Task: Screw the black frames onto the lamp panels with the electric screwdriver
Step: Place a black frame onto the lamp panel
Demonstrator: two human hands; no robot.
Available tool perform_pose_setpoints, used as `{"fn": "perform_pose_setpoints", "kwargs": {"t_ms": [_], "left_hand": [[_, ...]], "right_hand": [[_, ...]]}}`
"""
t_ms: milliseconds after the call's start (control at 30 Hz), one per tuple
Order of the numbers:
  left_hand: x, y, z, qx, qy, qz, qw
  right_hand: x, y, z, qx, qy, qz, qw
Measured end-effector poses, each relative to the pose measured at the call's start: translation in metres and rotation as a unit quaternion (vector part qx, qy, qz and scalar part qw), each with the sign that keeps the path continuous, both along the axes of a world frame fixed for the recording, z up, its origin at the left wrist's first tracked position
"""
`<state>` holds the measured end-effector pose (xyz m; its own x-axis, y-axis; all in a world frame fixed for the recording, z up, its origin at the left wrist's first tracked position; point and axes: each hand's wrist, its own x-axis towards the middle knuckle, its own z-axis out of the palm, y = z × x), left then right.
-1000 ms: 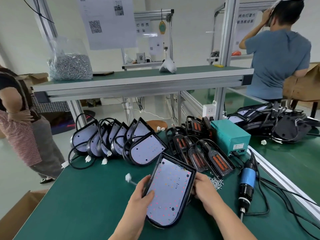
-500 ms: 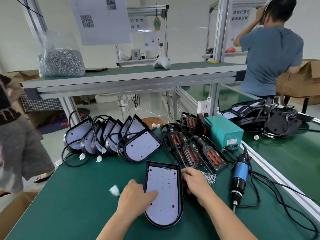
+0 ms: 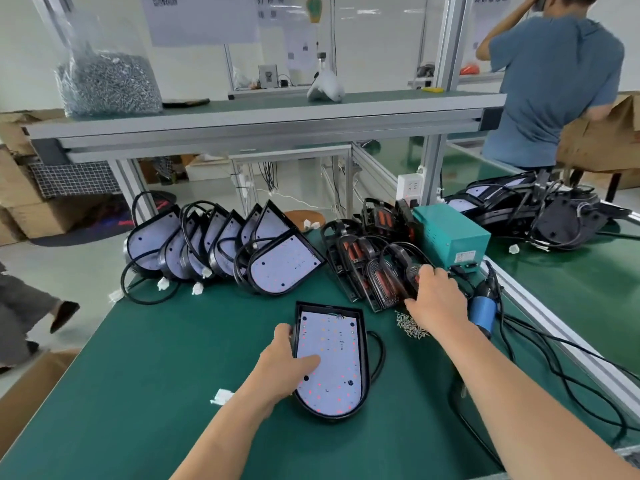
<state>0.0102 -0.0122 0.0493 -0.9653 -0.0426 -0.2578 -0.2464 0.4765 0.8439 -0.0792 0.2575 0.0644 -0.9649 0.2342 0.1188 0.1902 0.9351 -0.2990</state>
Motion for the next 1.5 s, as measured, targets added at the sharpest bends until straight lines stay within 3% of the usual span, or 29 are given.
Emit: {"fn": "perform_pose_setpoints", "kwargs": {"t_ms": [233,367,567,633,767,867,1000,1300,1500], "left_hand": [[-0.006,0.005,-0.005,0.071,0.018,0.002,0.997],[-0.009,0.009,0.002,0.101,-0.001,-0.012,0.995],[-0.012,0.009,-0.003,0.111,0.001,-0.026,0.994],[-0.013,0.009,-0.005,0.1,0.0,-0.032,0.995],[-0.014,0.009,-0.004,0.107,-0.012,-0.012,0.994],[-0.015,0.01,-0.002,0.125,-0.041,0.021,0.991],[-0.017,0.014,-0.004,0.147,-0.032,0.056,0.987],[-0.016,0.009,-0.007,0.136,-0.04,-0.031,0.989],[-0.017,0.009,-0.011,0.113,-0.011,-0.027,0.993]], "right_hand": [[-0.001,-0.006,-0.007,0.087,0.064,0.04,0.993],[0.001,-0.007,-0.008,0.049,0.069,0.021,0.996],[0.009,0.003,0.006,-0.019,0.161,0.006,0.987],[0.017,0.002,0.009,-0.04,0.214,0.056,0.974],[0.036,-0.008,0.01,-0.117,0.284,0.248,0.919],[0.046,-0.015,0.001,-0.129,0.252,0.362,0.888],[0.052,-0.019,-0.021,-0.101,0.192,0.424,0.879],[0.037,-0.026,-0.017,-0.08,0.163,0.444,0.878],[0.043,-0.025,-0.021,-0.096,0.122,0.429,0.89]]}}
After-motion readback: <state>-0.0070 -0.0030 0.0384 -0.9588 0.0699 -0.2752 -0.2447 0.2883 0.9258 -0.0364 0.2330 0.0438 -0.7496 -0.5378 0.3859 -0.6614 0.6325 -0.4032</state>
